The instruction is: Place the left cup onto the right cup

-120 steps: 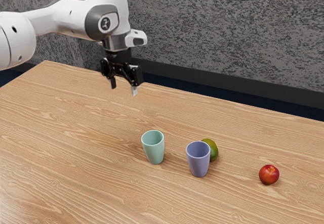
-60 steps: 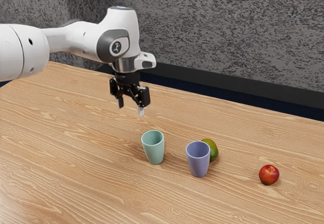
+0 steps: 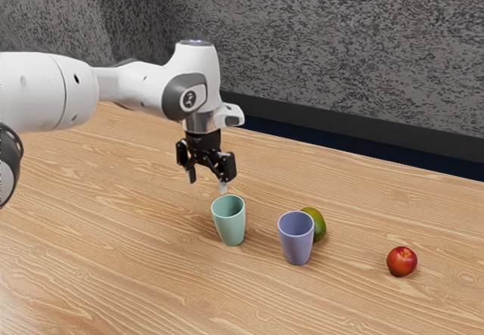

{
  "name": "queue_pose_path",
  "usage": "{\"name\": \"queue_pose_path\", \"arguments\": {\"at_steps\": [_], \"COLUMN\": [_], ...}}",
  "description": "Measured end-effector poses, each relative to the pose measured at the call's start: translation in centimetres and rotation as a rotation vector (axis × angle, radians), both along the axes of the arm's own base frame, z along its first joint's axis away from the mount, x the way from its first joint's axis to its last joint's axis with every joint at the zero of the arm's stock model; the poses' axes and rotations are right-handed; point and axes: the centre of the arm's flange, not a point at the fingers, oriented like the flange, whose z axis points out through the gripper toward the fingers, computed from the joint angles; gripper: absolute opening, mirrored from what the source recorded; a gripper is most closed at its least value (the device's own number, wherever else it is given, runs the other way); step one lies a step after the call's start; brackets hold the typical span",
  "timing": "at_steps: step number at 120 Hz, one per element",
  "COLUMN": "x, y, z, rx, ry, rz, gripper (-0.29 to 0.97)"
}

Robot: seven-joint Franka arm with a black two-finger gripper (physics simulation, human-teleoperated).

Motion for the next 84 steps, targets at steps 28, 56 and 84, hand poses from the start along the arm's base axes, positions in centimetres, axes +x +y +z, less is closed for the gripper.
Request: {"name": "queue_pose_path", "arguments": {"at_steps": [28, 56, 84], "x": [0.4, 0.4, 0.7], "y": [-0.3, 0.0, 0.0], "z": [-2.0, -4.8, -6.6], "rx": [-0.005, 0.0, -0.006], "ry": [0.002, 0.022, 0.031], "rz": [0.02, 0.04, 0.058], "gripper": [0.65, 0.65, 0.63]}}
